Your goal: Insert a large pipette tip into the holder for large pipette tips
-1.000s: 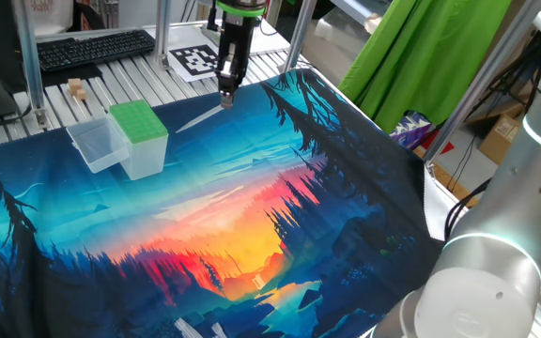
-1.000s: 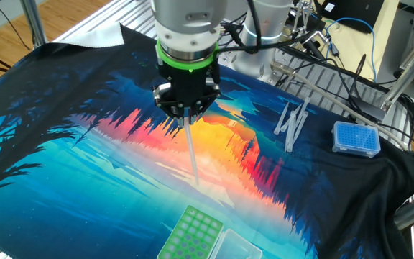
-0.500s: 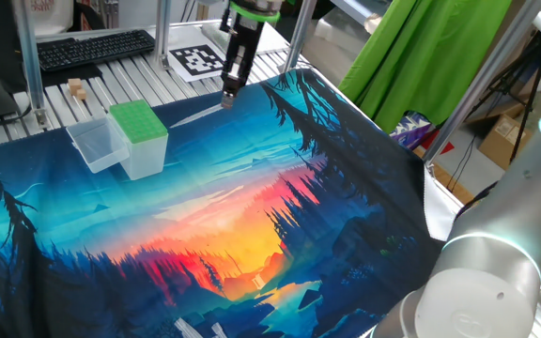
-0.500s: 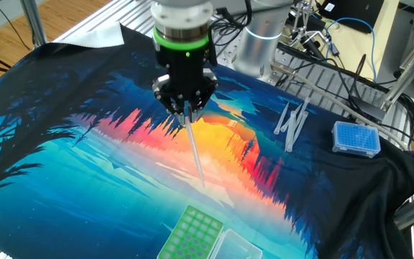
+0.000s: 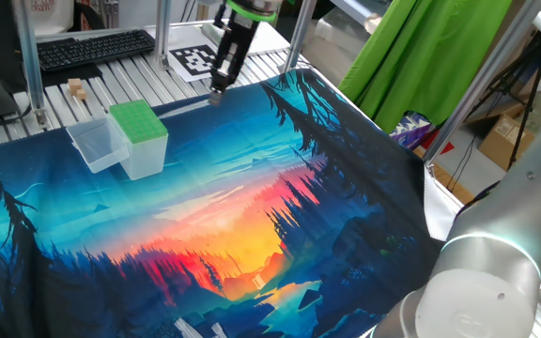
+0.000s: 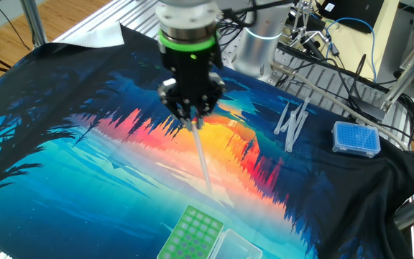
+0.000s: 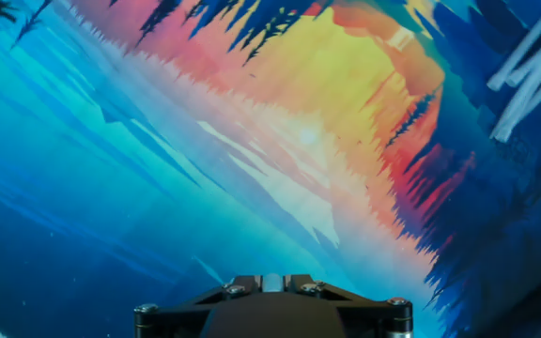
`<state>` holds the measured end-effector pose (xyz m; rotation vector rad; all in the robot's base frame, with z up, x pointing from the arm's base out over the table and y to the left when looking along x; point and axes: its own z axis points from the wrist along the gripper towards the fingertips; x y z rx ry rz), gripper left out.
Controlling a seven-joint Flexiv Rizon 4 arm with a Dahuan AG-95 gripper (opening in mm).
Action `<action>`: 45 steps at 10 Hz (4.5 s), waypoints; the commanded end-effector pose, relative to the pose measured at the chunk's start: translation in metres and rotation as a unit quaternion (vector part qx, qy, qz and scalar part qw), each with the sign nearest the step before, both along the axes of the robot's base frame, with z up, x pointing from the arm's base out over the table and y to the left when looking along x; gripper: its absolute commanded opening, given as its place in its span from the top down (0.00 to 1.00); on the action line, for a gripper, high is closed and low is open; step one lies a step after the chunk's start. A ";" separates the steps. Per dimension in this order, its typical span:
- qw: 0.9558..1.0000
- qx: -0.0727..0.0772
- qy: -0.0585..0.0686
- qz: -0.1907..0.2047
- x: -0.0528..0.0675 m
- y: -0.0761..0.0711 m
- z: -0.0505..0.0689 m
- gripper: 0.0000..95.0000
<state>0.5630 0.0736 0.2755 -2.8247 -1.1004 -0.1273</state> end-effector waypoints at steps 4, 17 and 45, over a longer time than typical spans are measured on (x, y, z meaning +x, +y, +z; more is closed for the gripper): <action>0.995 -0.091 0.018 -0.020 0.006 0.021 -0.002 1.00; 0.985 -0.132 0.053 -0.100 0.029 0.029 -0.018 1.00; 0.943 -0.109 -0.026 0.315 0.029 0.047 -0.006 1.00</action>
